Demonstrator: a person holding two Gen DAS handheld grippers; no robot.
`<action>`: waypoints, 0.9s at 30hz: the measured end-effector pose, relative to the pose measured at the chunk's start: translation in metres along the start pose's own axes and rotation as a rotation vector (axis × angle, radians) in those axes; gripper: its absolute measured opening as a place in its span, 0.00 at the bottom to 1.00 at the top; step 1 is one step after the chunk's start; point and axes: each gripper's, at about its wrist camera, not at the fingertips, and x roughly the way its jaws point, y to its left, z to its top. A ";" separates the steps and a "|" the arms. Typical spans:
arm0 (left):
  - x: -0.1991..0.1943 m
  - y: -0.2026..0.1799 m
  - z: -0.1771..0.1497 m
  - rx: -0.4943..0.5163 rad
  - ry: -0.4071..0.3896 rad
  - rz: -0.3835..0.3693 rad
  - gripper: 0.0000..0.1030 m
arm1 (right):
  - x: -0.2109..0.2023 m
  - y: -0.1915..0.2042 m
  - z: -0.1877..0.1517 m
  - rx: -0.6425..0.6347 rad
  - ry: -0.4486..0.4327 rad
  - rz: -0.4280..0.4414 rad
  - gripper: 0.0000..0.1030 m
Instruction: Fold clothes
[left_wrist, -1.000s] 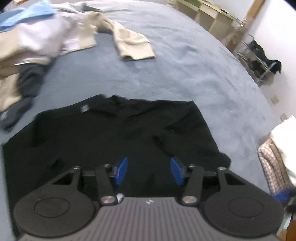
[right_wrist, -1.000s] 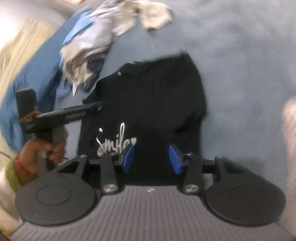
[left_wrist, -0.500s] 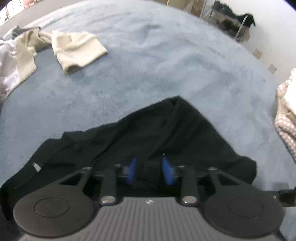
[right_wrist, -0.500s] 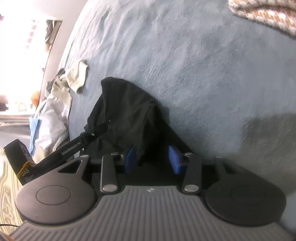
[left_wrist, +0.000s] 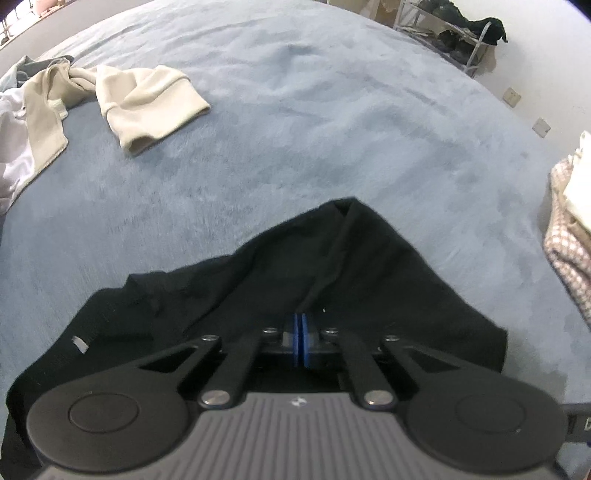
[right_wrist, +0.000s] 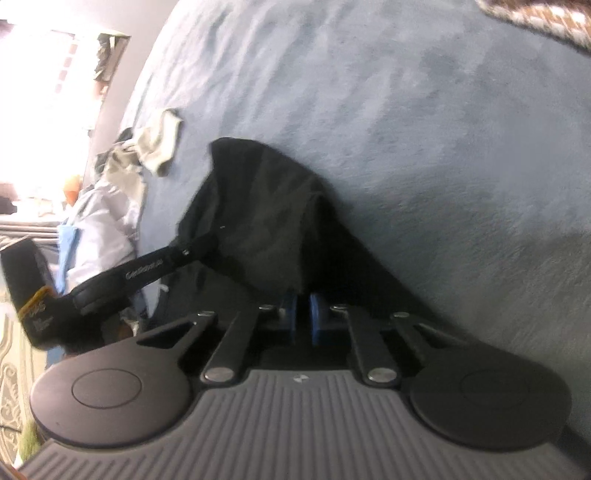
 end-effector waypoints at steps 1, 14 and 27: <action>-0.003 0.001 0.002 0.001 -0.003 -0.003 0.03 | -0.002 0.002 -0.001 0.001 -0.001 0.011 0.04; 0.017 0.008 0.005 0.069 0.030 0.097 0.03 | 0.026 0.001 -0.014 0.006 0.071 0.030 0.03; -0.011 -0.008 -0.014 0.184 -0.077 0.276 0.38 | -0.023 0.032 -0.006 -0.447 0.053 0.004 0.33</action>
